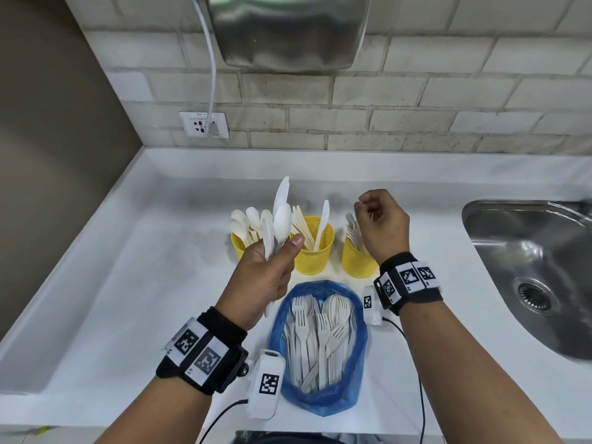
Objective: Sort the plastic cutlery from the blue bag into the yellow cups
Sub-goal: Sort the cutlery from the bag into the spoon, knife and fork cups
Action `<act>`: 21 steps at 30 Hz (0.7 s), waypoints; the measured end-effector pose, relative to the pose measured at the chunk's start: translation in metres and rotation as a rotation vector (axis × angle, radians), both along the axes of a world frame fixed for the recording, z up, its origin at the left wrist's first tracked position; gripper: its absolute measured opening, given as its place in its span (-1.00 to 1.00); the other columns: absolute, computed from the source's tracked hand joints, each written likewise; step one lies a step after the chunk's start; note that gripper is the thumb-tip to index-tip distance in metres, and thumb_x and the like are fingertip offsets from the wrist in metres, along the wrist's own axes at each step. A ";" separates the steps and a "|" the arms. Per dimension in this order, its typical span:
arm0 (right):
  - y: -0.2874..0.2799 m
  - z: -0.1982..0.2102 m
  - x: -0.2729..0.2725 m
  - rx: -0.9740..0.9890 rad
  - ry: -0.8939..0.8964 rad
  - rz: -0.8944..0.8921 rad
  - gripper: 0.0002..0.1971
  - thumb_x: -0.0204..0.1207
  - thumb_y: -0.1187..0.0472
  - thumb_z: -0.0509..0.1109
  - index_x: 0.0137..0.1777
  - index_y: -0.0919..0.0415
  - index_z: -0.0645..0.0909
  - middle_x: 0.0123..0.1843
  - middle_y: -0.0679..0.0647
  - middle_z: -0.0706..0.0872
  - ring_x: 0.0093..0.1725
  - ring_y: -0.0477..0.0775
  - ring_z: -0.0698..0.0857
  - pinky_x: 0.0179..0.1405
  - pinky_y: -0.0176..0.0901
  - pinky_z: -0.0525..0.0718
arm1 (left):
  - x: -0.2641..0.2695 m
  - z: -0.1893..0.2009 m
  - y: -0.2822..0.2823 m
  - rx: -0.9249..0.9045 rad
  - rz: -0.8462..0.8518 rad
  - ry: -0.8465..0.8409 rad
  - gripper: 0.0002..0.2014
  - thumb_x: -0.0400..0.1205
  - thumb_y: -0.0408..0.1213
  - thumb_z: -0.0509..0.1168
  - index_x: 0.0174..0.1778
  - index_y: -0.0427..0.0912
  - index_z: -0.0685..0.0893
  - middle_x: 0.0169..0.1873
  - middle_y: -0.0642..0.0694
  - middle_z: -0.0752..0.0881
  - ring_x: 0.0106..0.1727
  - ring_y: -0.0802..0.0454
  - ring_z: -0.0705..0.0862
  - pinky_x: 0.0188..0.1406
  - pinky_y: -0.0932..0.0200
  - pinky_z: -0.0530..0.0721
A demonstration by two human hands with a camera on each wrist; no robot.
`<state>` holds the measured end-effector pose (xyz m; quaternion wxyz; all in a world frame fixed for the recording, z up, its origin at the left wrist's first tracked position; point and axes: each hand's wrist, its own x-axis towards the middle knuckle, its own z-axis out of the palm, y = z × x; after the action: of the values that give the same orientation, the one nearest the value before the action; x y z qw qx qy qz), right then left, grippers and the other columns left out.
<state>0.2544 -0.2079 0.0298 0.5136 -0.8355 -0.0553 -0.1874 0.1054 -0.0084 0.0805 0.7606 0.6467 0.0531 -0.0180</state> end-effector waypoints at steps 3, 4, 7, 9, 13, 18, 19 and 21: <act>-0.003 -0.001 0.001 -0.120 -0.111 -0.011 -0.90 0.58 0.34 0.38 -0.06 0.16 0.70 -0.14 0.02 0.76 -0.13 0.03 0.69 -0.04 -0.03 0.68 | -0.001 0.003 0.001 -0.002 -0.014 -0.021 -0.63 0.60 0.08 0.37 -0.12 -0.18 0.49 -0.47 -0.05 0.21 -0.54 0.09 0.13 -0.52 0.09 0.05; -0.004 -0.002 0.001 -0.170 -0.133 -0.020 -0.90 0.58 0.35 0.37 -0.07 0.17 0.70 -0.11 0.06 0.75 -0.07 0.13 0.69 -0.02 -0.05 0.63 | -0.002 0.004 0.001 -0.003 -0.024 -0.028 -0.66 0.60 0.08 0.36 -0.18 -0.13 0.48 -0.47 -0.04 0.21 -0.53 0.09 0.13 -0.52 0.08 0.04; -0.002 0.006 -0.006 -0.232 -0.205 -0.038 -0.90 0.58 0.31 0.38 -0.04 0.15 0.73 0.00 0.07 0.72 0.07 0.26 0.63 0.07 -0.19 0.45 | -0.003 0.007 0.001 0.011 -0.033 -0.045 -0.66 0.63 0.09 0.32 -0.28 -0.05 0.45 -0.46 -0.06 0.21 -0.51 0.07 0.14 -0.51 0.07 0.06; 0.004 0.022 -0.016 -0.141 -0.242 -0.014 -0.89 0.59 0.28 0.38 0.00 0.14 0.73 0.02 -0.01 0.70 0.06 0.18 0.65 0.07 -0.15 0.54 | -0.002 0.006 0.000 0.108 -0.010 -0.095 -0.69 0.68 0.05 0.29 -0.21 -0.09 0.49 -0.47 0.01 0.29 -0.51 0.09 0.23 -0.51 0.17 0.14; 0.023 0.062 -0.050 0.215 -0.109 0.192 -0.83 0.64 0.29 0.34 0.11 0.09 0.72 0.07 0.06 0.74 -0.03 -0.08 0.70 0.04 -0.25 0.64 | -0.001 -0.001 -0.001 0.487 0.051 -0.285 -0.83 0.80 -0.05 0.22 0.01 -0.04 0.61 -0.34 0.10 0.61 -0.30 0.20 0.57 -0.27 0.30 0.56; 0.031 0.088 -0.084 0.446 0.057 0.430 -0.75 0.63 0.27 0.28 0.20 0.29 0.70 -0.10 0.10 0.71 -0.16 -0.02 0.67 -0.08 -0.23 0.66 | 0.000 -0.009 0.001 0.737 0.078 -0.354 -0.96 0.82 -0.21 0.24 0.14 0.00 0.51 -0.29 0.08 0.64 -0.28 0.09 0.61 -0.30 0.18 0.56; 0.033 0.090 -0.089 0.464 0.067 0.446 -0.75 0.64 0.25 0.29 0.22 0.32 0.69 -0.11 0.12 0.70 -0.19 -0.01 0.66 -0.12 -0.26 0.66 | 0.001 -0.011 0.002 0.799 0.070 -0.372 -0.92 0.81 -0.24 0.24 0.18 -0.01 0.50 -0.27 0.05 0.65 -0.28 0.07 0.61 -0.31 0.11 0.56; 0.035 0.091 -0.095 0.468 0.055 0.454 -0.78 0.65 0.22 0.38 0.21 0.31 0.67 -0.15 0.07 0.69 -0.23 0.04 0.64 -0.19 -0.22 0.67 | 0.001 -0.014 0.002 0.909 0.063 -0.408 -0.83 0.78 -0.28 0.25 0.26 -0.04 0.50 -0.19 0.07 0.66 -0.28 0.09 0.57 -0.37 0.13 0.51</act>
<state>0.1593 -0.1729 0.1206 0.7218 -0.6658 -0.1817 -0.0530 0.1063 -0.0063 0.0668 0.3969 0.9013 -0.0748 0.1566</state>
